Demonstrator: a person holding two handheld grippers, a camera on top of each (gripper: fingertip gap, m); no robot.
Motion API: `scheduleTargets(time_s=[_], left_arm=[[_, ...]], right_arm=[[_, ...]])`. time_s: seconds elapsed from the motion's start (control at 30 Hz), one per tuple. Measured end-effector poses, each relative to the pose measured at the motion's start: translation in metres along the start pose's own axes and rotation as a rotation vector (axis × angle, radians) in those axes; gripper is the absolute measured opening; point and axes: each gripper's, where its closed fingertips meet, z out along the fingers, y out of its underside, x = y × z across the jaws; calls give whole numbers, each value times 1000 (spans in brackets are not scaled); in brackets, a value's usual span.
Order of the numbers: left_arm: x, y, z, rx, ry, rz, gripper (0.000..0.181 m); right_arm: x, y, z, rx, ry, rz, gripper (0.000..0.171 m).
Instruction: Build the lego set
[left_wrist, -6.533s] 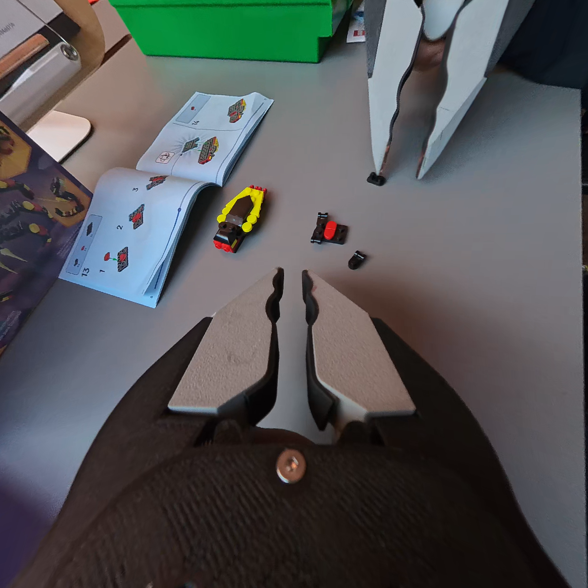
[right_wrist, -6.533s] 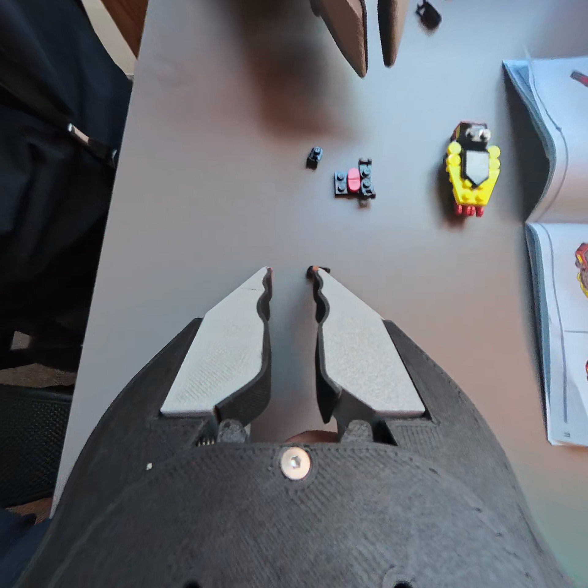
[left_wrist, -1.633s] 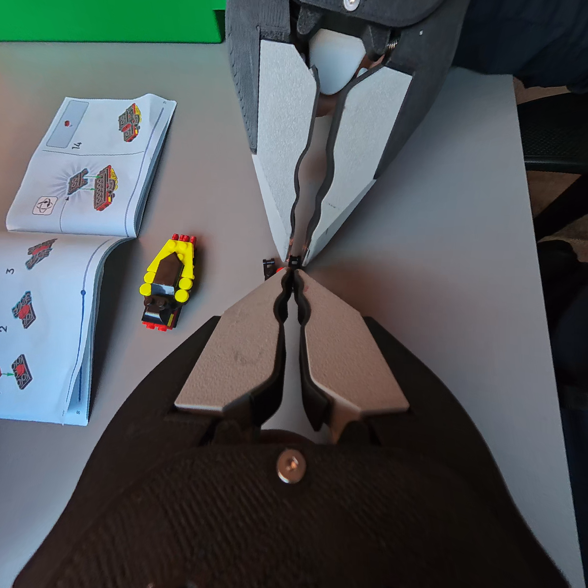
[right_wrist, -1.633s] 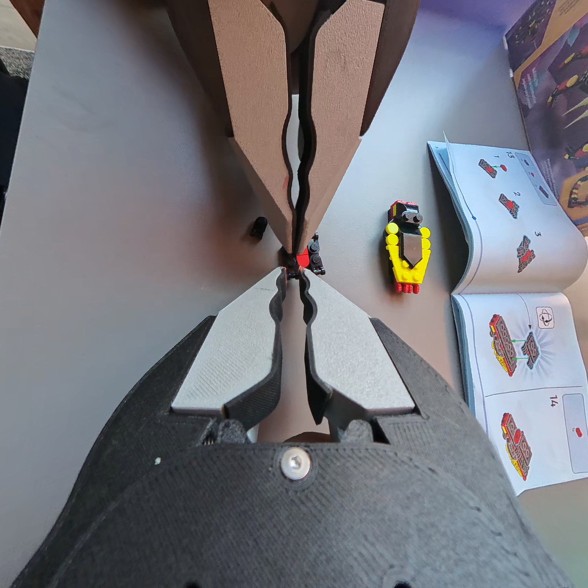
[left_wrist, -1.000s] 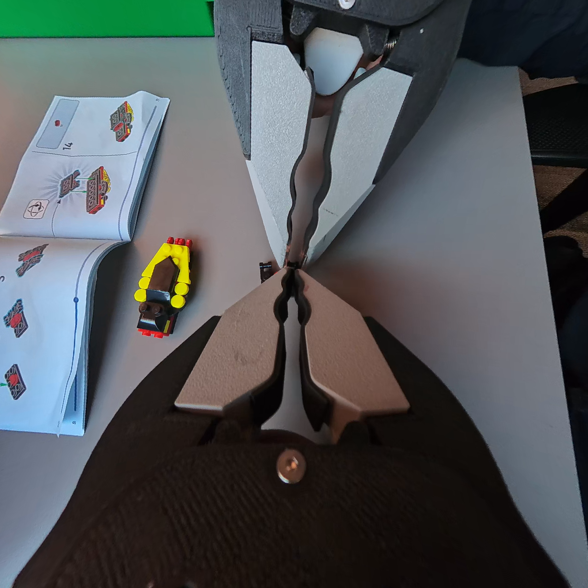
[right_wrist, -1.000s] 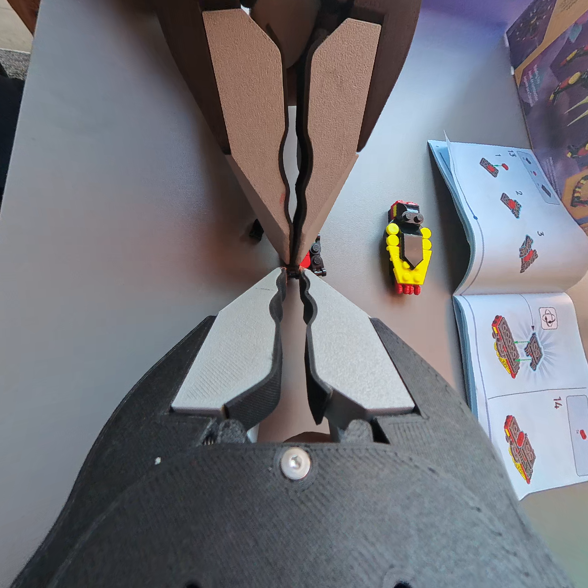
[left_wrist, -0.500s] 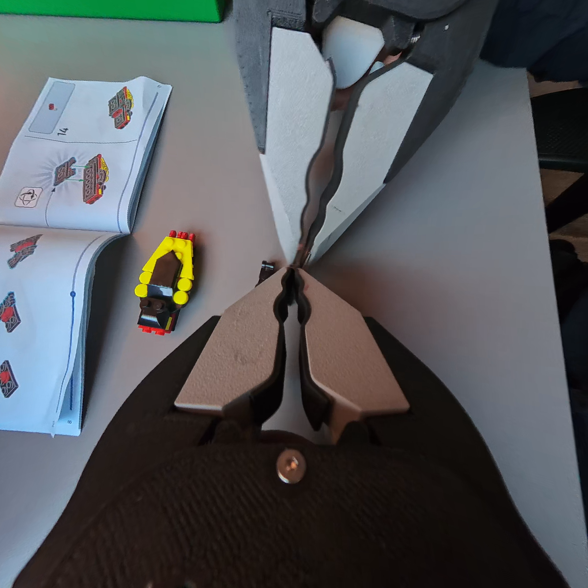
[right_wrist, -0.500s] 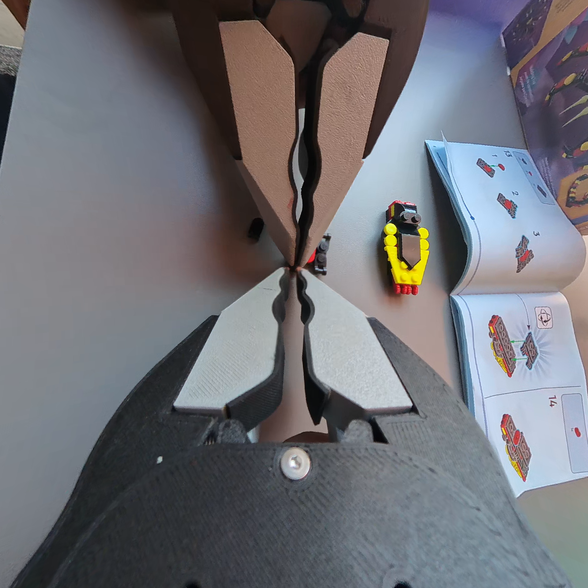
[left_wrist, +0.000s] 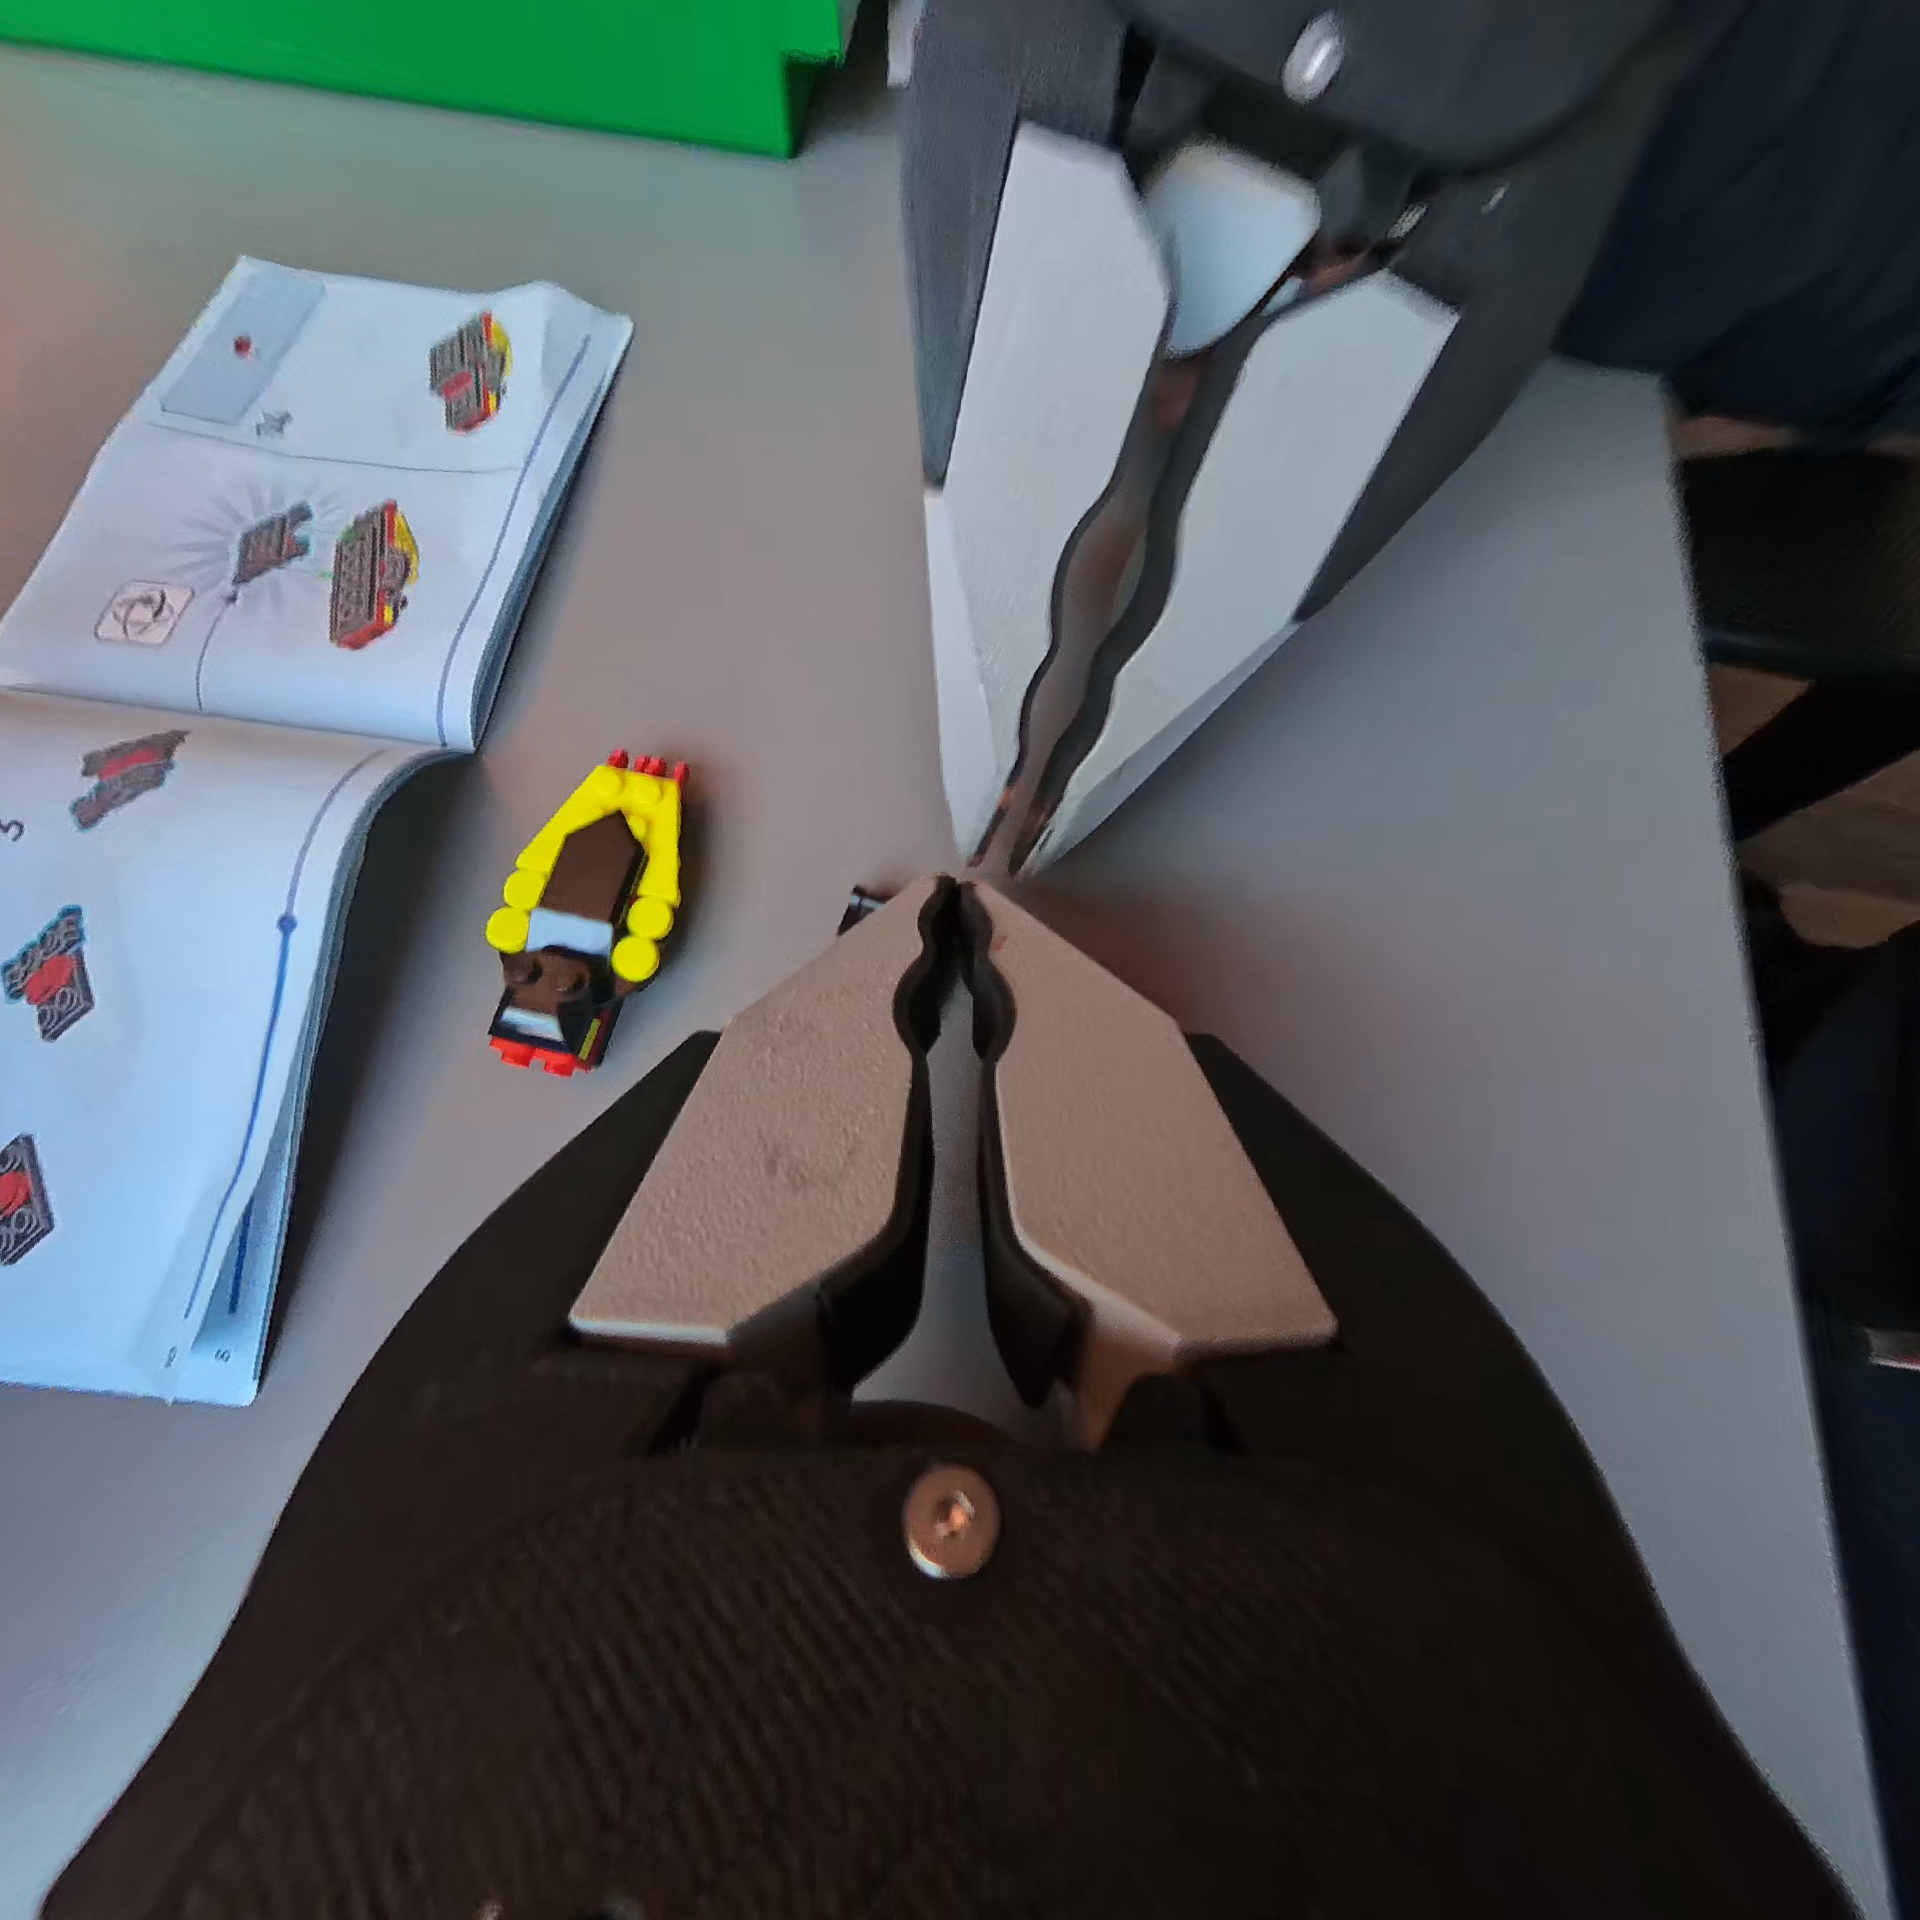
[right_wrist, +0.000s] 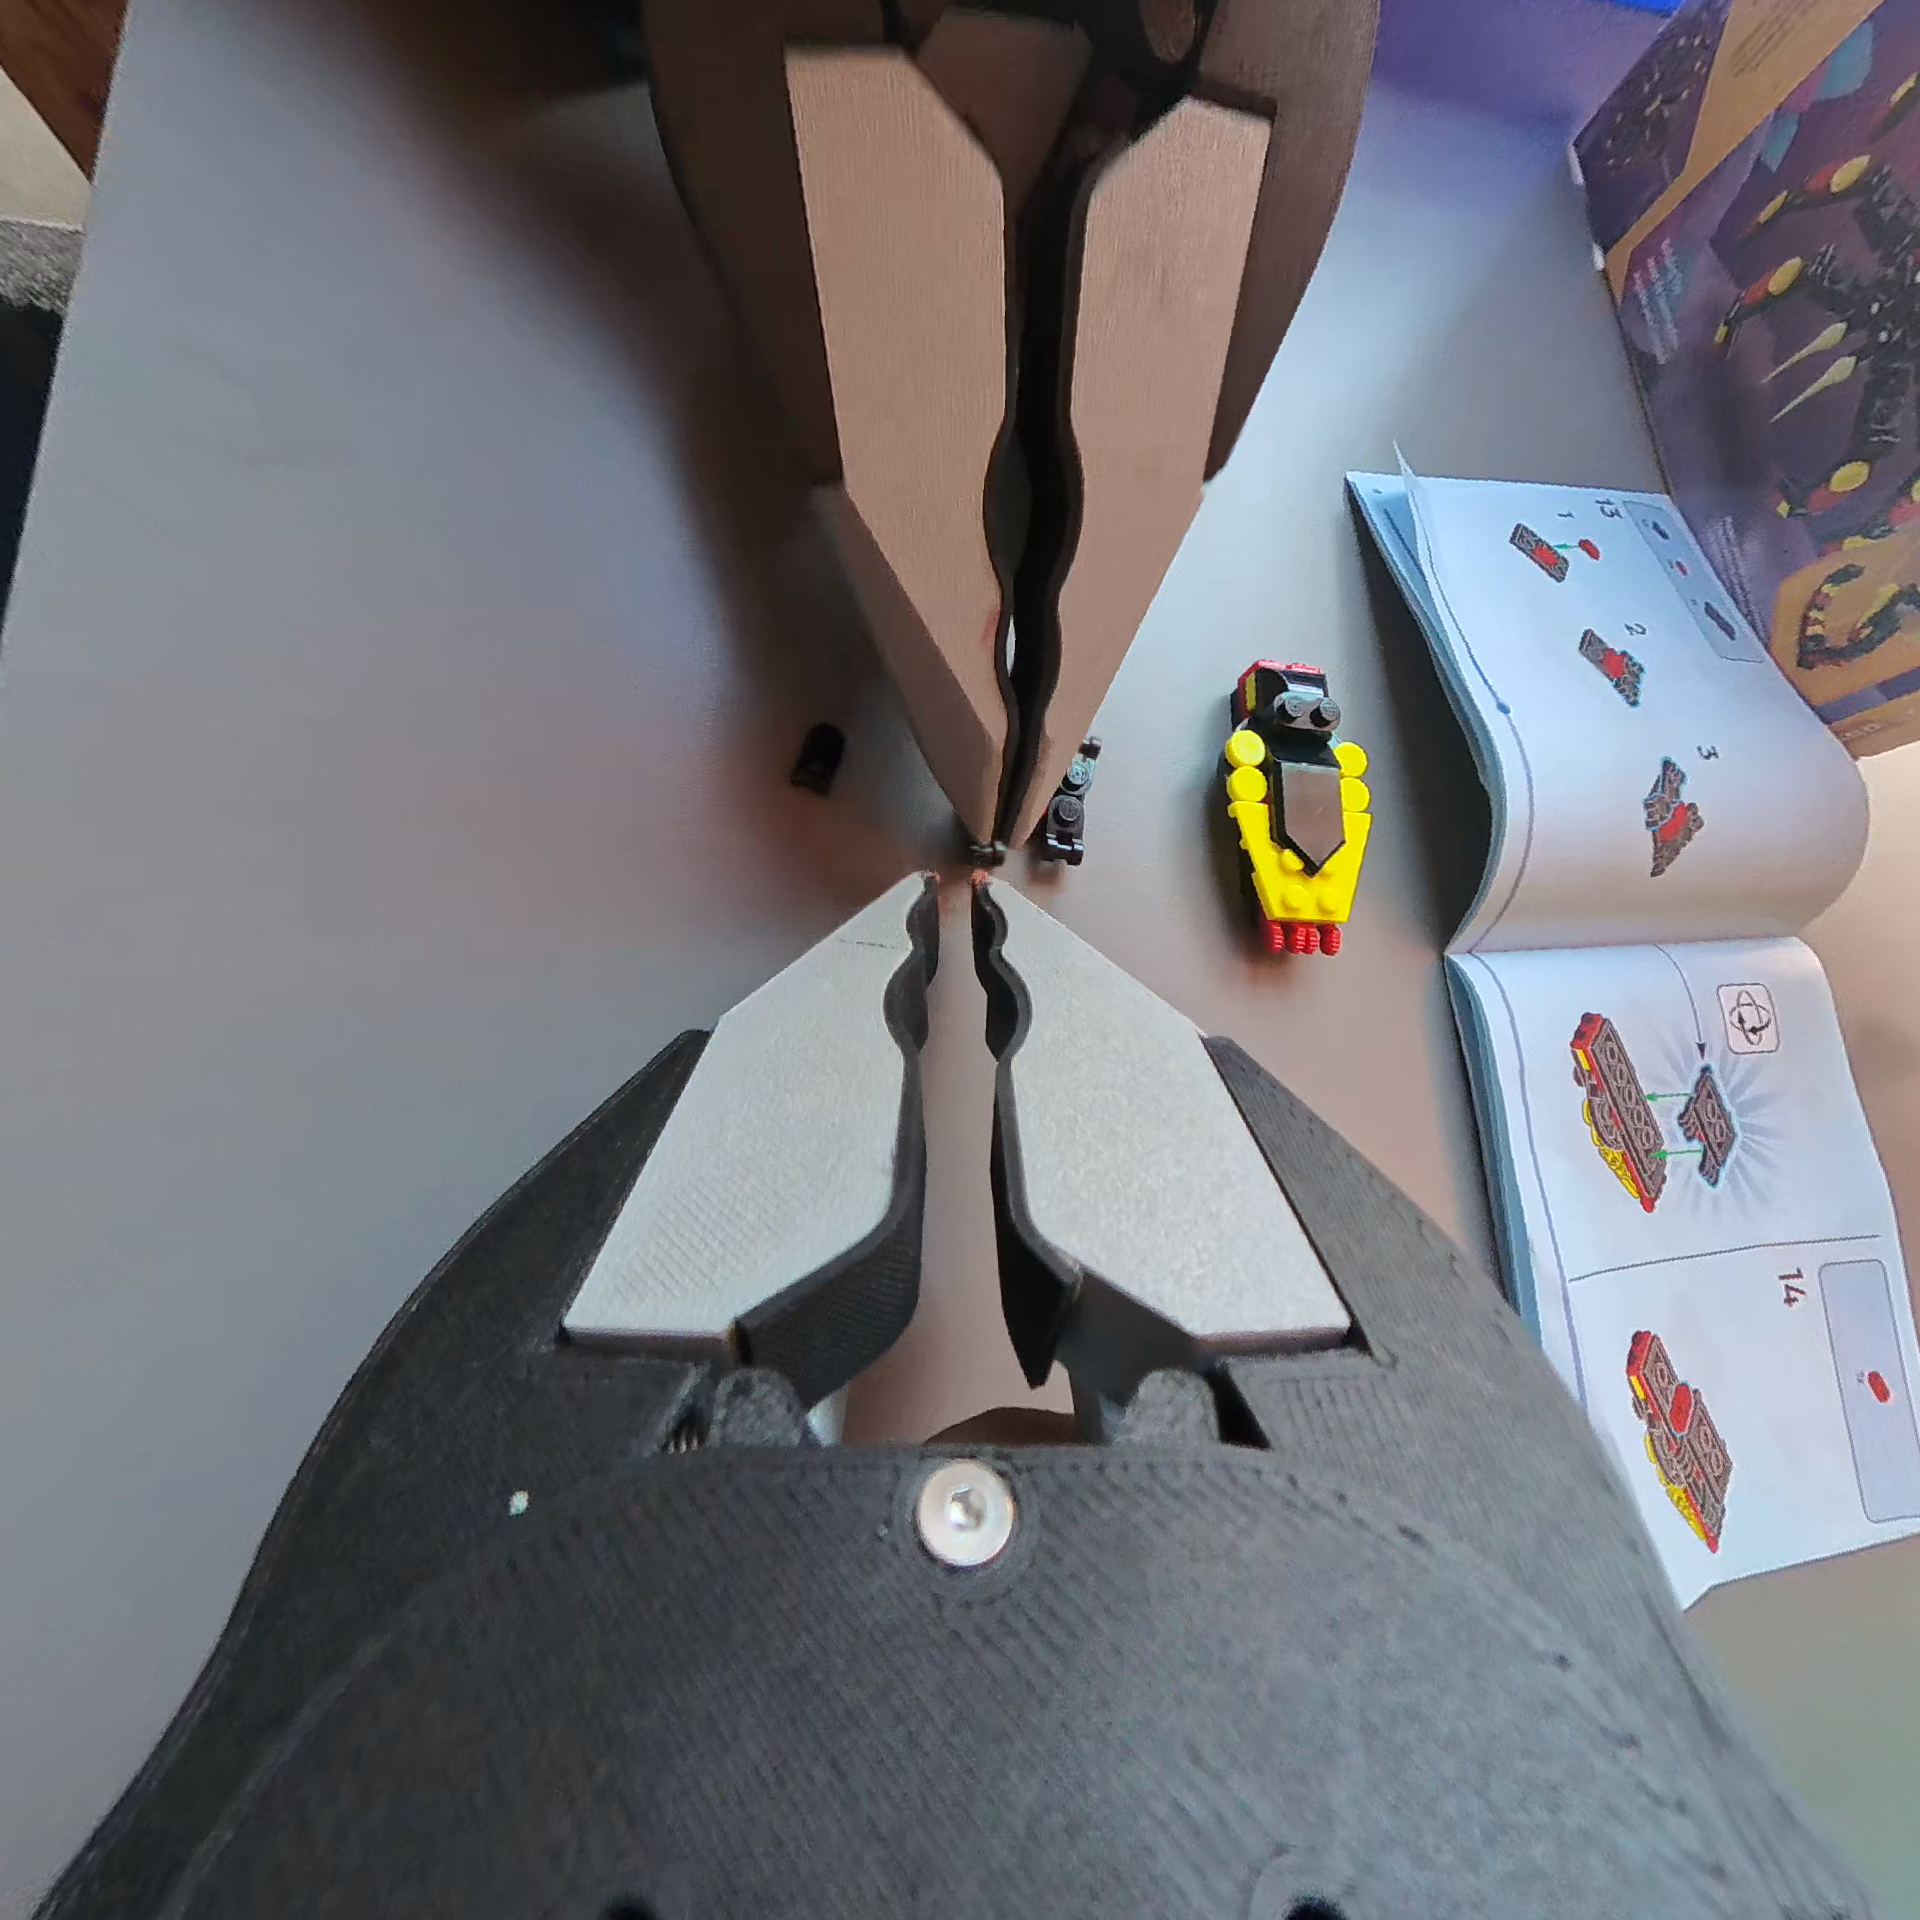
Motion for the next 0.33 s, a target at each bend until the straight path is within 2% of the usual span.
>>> scheduleTargets(time_s=[0.07, 0.17, 0.33], left_arm=[[2, -12, -8, 64, 25, -24, 0], [-10, -18, -21, 93, -31, -28, 0], [-22, 2, -19, -15, -108, 30, 0]], right_arm=[[1, 1, 0, 2, -2, 12, 3], [3, -1, 0, 21, -1, 33, 2], [5, -6, 2, 36, 14, 40, 4]])
